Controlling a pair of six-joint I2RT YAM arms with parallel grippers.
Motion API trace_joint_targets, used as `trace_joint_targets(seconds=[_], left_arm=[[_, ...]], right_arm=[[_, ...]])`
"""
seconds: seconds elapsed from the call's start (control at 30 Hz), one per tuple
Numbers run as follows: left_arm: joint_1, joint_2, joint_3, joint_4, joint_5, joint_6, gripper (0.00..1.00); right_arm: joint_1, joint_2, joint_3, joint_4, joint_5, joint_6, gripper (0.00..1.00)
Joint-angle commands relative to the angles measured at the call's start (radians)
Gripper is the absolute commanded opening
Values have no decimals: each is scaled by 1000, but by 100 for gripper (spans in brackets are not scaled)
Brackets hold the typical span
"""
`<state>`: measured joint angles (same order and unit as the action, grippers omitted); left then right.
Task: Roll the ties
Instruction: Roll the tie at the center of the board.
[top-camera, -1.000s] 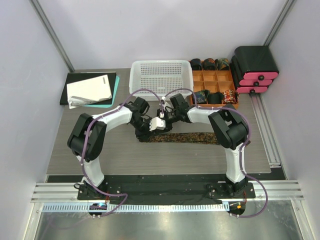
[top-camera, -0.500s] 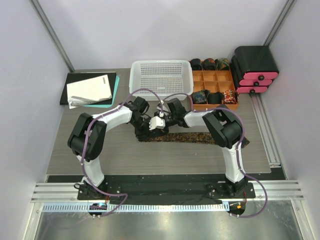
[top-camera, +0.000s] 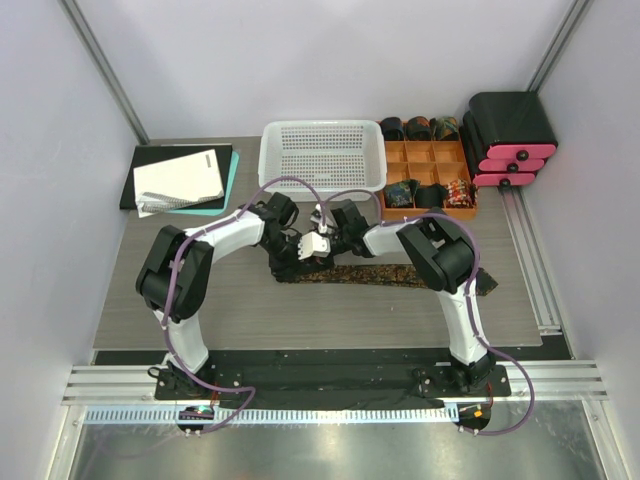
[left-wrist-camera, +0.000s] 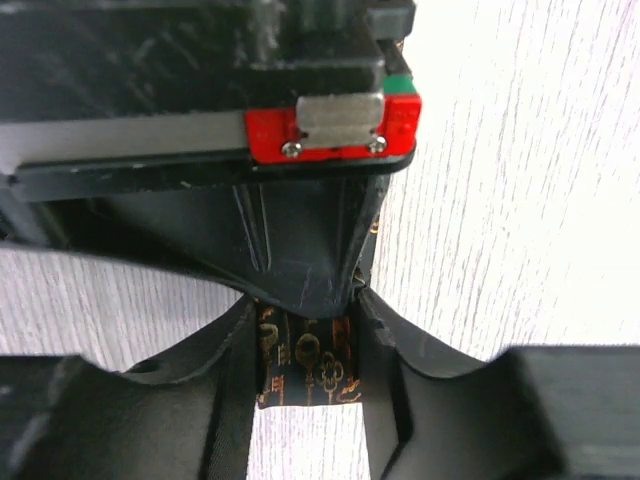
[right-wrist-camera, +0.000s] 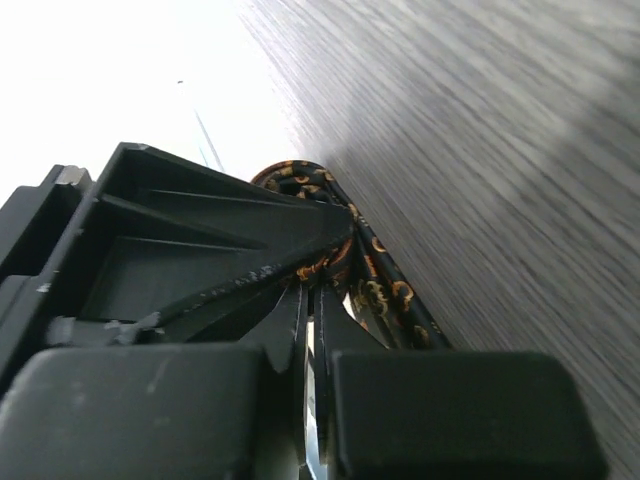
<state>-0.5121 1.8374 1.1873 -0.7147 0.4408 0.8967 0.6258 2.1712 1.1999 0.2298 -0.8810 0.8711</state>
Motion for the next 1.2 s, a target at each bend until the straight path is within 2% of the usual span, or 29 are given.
trace_joint_targets(seconds=[0.0,0.03,0.07,0.17,0.37,0.73,0.83,1.0,1.07,1.17], left_arm=[[1,13,-6,-3,10,-1,43],[7,2,-9,-6,10,-1,46],[24,-7,-9,-23,18,13,55],[87,-73,-11,-31,100,24,66],[126,-133,-74,-29,131,83,72],[101,-67,-54,11,131,103,73],[83,-64,-60,20,116,111,68],[72,-89,-48,32,151,90,46],[58,-101,-37,34,167,77,42],[31,-96,-20,52,182,45,41]], right_arm=[[6,-2,0,-35,50,-53,1],[2,-2,-2,-47,47,-58,1],[0,-7,-3,-56,47,-66,1],[-12,-11,-11,-87,42,-98,1],[-41,2,-17,-121,22,-121,1],[-47,50,4,-199,-4,-167,1],[-51,61,7,-208,-7,-175,1],[-49,79,23,-216,-7,-185,1],[-51,85,30,-221,-7,-185,1],[-51,94,46,-224,-13,-188,1]])
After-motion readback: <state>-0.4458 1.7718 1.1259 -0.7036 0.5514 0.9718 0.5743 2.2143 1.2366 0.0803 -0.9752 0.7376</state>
